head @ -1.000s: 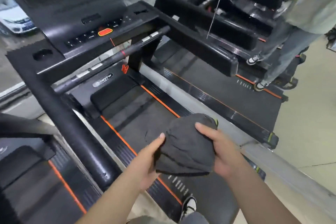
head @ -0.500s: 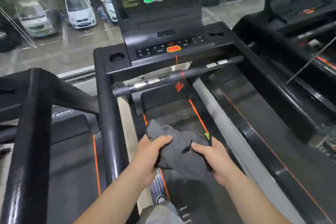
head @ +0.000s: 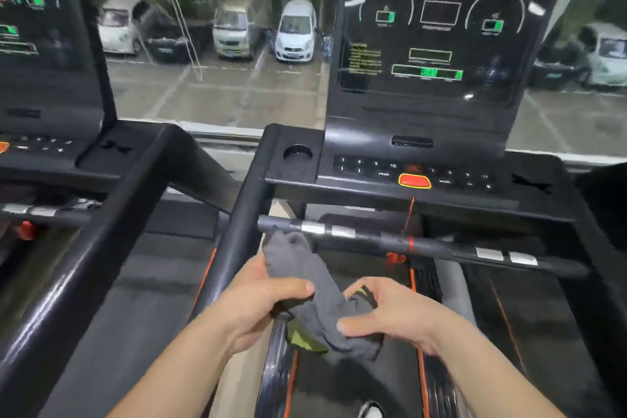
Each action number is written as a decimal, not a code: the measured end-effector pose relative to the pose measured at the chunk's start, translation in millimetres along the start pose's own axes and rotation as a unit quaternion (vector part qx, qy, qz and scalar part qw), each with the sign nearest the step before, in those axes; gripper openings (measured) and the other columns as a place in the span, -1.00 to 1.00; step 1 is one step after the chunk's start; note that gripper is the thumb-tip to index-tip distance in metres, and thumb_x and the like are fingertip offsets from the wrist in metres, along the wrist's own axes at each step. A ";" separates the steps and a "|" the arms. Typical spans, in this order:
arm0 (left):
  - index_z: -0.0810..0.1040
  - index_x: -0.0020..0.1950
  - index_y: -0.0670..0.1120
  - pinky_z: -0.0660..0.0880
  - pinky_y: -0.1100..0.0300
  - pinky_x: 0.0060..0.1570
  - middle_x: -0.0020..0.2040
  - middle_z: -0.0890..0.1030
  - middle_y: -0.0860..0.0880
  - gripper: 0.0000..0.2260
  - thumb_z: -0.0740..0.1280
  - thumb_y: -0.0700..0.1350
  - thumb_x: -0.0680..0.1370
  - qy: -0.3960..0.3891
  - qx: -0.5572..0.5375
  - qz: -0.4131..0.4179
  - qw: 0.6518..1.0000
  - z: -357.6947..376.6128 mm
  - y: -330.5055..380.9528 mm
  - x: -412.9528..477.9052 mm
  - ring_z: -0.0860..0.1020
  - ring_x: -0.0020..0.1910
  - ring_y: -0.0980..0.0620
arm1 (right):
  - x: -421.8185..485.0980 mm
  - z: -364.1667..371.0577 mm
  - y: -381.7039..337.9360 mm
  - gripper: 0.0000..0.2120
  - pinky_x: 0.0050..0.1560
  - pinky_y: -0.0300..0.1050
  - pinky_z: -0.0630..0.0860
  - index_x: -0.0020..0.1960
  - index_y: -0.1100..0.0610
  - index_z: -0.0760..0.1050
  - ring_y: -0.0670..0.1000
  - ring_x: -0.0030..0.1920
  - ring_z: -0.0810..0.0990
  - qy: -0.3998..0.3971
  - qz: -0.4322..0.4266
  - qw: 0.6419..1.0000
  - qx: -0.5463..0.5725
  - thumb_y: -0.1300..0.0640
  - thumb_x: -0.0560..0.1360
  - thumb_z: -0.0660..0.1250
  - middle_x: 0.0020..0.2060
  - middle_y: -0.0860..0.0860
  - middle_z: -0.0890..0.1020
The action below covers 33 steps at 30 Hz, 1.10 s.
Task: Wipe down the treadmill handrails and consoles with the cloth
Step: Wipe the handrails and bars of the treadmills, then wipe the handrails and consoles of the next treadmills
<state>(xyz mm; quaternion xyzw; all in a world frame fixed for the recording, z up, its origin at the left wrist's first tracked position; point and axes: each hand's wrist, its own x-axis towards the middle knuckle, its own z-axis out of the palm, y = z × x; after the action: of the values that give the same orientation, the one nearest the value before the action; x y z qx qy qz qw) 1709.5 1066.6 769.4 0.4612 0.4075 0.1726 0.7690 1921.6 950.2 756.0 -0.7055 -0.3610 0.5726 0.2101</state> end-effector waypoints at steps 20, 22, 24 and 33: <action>0.66 0.12 -0.26 0.60 -0.10 0.07 0.04 0.70 -0.29 -0.77 0.44 -0.28 0.48 0.194 -0.119 0.065 0.972 14.9 76.0 149.5 0.69 0.02 -0.29 | 170.9 -109.8 -108.4 -0.48 0.12 0.03 0.58 0.04 0.07 0.55 0.04 0.03 0.66 0.109 -0.070 0.983 0.134 -0.39 0.45 0.40 0.00 -0.03 0.70; 0.66 0.02 -0.27 0.58 -0.04 -0.08 -0.04 0.69 -0.30 -0.83 0.40 -0.32 0.45 0.241 -0.141 0.115 0.953 -12.3 107.8 165.0 0.69 -0.08 -0.27 | 196.1 -133.9 -128.9 -0.55 0.04 -0.01 0.59 -0.04 0.02 0.55 -0.01 -0.04 0.64 0.163 -0.090 0.980 0.075 -0.38 0.45 0.35 -0.09 -0.08 0.67; 0.65 -0.07 -0.21 0.56 0.06 -0.20 -0.16 0.70 -0.19 -0.90 0.38 -0.35 0.47 0.257 -0.096 0.172 0.946 -31.6 140.6 180.1 0.68 -0.19 -0.15 | 219.2 -155.8 -147.7 -0.70 0.08 0.02 0.58 -0.03 0.00 0.58 0.00 -0.06 0.64 0.193 -0.121 0.974 0.011 -0.23 0.49 0.40 -0.10 -0.07 0.67; 0.51 0.10 0.11 0.49 0.07 0.02 0.00 0.56 0.15 -0.64 0.42 0.20 0.38 0.059 0.606 0.188 0.771 -47.9 116.7 296.7 0.57 0.11 0.00 | 274.4 -184.6 -171.7 0.15 0.59 -0.11 0.07 0.67 0.04 0.08 -0.07 0.65 -0.08 0.080 -0.167 0.884 -0.430 -0.26 0.30 0.62 0.66 -0.09 0.03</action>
<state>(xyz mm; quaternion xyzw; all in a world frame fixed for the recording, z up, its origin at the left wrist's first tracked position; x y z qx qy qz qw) 1865.2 1344.2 718.3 0.8877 0.3772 0.0577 0.2575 2075.7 1289.4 745.2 -0.6993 -0.6659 0.2598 0.0069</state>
